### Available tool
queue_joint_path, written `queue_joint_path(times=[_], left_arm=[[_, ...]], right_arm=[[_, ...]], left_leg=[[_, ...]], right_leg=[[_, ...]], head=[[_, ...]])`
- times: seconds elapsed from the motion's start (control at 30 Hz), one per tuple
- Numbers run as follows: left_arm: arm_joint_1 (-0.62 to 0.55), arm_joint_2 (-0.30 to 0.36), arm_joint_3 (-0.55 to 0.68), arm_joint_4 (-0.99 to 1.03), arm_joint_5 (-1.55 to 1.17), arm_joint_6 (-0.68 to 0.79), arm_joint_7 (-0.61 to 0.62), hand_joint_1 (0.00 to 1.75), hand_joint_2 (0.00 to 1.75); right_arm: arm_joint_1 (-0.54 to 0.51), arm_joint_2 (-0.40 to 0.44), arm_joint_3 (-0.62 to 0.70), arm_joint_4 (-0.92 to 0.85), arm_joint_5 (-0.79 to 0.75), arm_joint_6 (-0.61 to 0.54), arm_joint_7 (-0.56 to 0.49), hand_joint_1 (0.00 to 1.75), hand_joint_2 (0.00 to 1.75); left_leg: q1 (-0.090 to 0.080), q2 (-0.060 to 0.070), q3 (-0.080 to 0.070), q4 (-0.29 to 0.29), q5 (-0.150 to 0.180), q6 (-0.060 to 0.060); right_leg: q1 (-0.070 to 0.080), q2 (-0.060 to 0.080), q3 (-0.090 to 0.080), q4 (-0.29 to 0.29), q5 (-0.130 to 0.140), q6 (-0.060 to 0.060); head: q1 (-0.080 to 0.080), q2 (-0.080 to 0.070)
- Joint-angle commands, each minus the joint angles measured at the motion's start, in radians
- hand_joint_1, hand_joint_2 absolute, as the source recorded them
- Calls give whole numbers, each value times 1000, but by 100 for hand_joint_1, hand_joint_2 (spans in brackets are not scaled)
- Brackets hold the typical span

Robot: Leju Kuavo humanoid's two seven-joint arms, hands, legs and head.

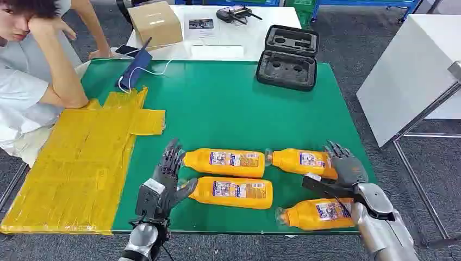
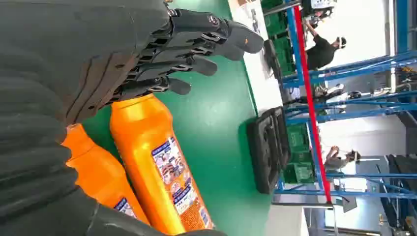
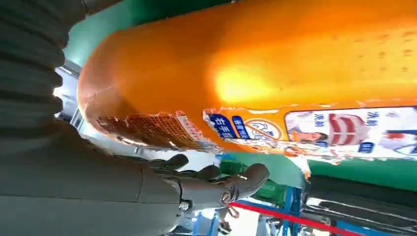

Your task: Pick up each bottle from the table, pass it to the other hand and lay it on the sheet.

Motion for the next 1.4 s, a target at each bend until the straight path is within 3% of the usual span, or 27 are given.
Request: queue_joint_path(times=[0.03,0.3,0.33,0.37,0.47,0.57,0.7,0.87,1.0,1.03,1.07,1.2,1.4], left_arm=[[-38,18,-15,75,3,-4,1,0,175],[-50,13,-14,102,6,-8,1,0,175],[-50,13,-14,102,6,-8,1,0,175],[-51,10,-15,104,6,-8,1,0,175],[-61,10,-16,127,8,-9,0,0,175],[-61,9,-16,127,8,-9,0,0,175],[-64,6,-11,125,19,-7,-7,0,175],[-61,17,3,98,24,-6,-4,0,175],[-54,21,1,81,26,-25,8,0,175],[-51,22,0,75,25,-28,10,0,175],[-45,23,-2,65,26,-34,14,0,175],[-26,27,-24,38,42,-93,48,0,175],[-24,27,-53,59,21,-87,53,0,175]], right_arm=[[-42,15,32,139,6,3,8,0,175],[-91,16,46,247,68,-24,57,2,175],[-91,16,46,247,68,-24,57,26,175],[-89,15,44,251,67,-27,55,131,175],[-105,15,48,306,87,-23,64,157,175],[-103,15,47,308,87,-22,64,157,175],[-112,26,38,333,89,-38,46,141,175],[-108,44,32,325,93,-49,46,140,175],[-115,78,-15,316,80,-136,49,161,175],[-120,92,-27,310,74,-157,50,152,175],[-125,106,-46,295,63,-182,50,166,175],[-109,172,-134,148,-34,-258,15,166,175],[-81,189,-151,52,-54,-259,19,164,175]], left_leg=[[1,1,3,-1,-1,-2],[1,1,4,-1,0,-2],[1,1,5,-1,0,-2],[2,0,6,-1,0,-2],[2,0,6,-2,0,-2],[1,0,5,-1,1,0],[2,-1,6,-1,1,0],[2,0,5,-1,1,1],[2,0,7,-2,1,-1],[3,1,8,-3,1,-2],[2,1,8,-2,1,-2],[2,6,6,-1,0,0],[1,3,4,-1,1,0]], right_leg=[[1,1,4,-2,0,-2],[1,2,5,-2,1,-2],[1,1,6,-2,0,-2],[2,1,6,-3,0,-2],[2,1,7,-3,0,-2],[1,1,5,-2,1,-1],[2,0,6,-3,1,-1],[2,0,6,-3,1,-1],[2,1,8,-4,1,-2],[3,2,9,-4,1,-3],[2,2,9,-4,1,-3],[2,6,5,-2,2,-1],[1,2,3,-1,3,-3]], head=[[0,0],[0,0],[0,0],[0,0],[0,0],[0,0],[0,0],[0,0],[0,0],[0,0],[0,0],[0,0],[0,0]])
